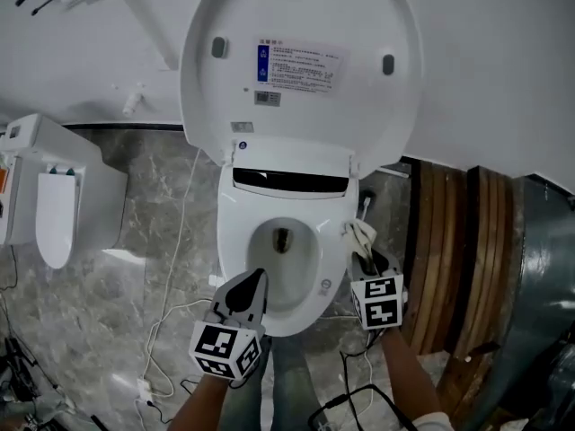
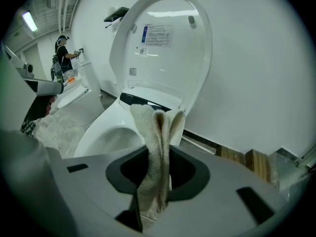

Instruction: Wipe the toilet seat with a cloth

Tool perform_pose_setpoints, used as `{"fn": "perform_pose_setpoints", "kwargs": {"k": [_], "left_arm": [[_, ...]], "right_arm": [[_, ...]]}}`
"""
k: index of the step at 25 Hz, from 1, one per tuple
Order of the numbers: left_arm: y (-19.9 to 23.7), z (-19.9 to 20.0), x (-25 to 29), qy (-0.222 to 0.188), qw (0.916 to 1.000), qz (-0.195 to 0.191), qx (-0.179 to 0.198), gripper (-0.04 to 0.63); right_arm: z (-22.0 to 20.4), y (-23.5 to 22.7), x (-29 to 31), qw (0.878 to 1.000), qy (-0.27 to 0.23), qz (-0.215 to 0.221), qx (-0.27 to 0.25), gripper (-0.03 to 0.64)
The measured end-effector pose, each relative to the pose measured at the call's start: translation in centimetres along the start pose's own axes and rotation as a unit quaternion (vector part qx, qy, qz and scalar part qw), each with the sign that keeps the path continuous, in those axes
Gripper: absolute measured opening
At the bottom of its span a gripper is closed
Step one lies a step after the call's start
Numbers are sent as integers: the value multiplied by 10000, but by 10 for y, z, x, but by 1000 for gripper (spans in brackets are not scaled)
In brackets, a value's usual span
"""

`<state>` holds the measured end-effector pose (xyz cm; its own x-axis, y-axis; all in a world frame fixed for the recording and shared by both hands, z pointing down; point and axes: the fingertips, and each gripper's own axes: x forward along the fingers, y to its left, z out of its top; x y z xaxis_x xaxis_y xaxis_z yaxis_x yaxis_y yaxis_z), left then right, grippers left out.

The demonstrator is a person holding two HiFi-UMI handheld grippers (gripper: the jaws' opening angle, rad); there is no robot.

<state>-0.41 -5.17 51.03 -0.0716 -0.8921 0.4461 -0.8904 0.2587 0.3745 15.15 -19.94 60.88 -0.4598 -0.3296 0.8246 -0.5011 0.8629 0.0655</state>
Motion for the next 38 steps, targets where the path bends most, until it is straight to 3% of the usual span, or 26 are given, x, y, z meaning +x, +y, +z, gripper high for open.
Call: {"fn": "perform_pose_setpoints", "kwargs": {"k": [9,16,24,30,38], "left_arm": [[-64,28,-61,-73,9987,-477,145,9],[-86,58,-121,-83,9966,-661,485,9],[-105,95,-177,-307,9928,-854,787,9],[-114,114,-213,-577,9871,-814,1249,9],[-114,129,-230,-915,9908,-409,909,9]], "right_arm": [[21,49,-82,9977,-399,99,539,97],[27,81,-161,9878,-846,-179,1292,97],[46,122,-246,9769,-1584,-705,1252,97],[57,159,-308,9614,-2169,-865,1451,97],[40,179,-328,9581,-2310,-806,1491,97]]}}
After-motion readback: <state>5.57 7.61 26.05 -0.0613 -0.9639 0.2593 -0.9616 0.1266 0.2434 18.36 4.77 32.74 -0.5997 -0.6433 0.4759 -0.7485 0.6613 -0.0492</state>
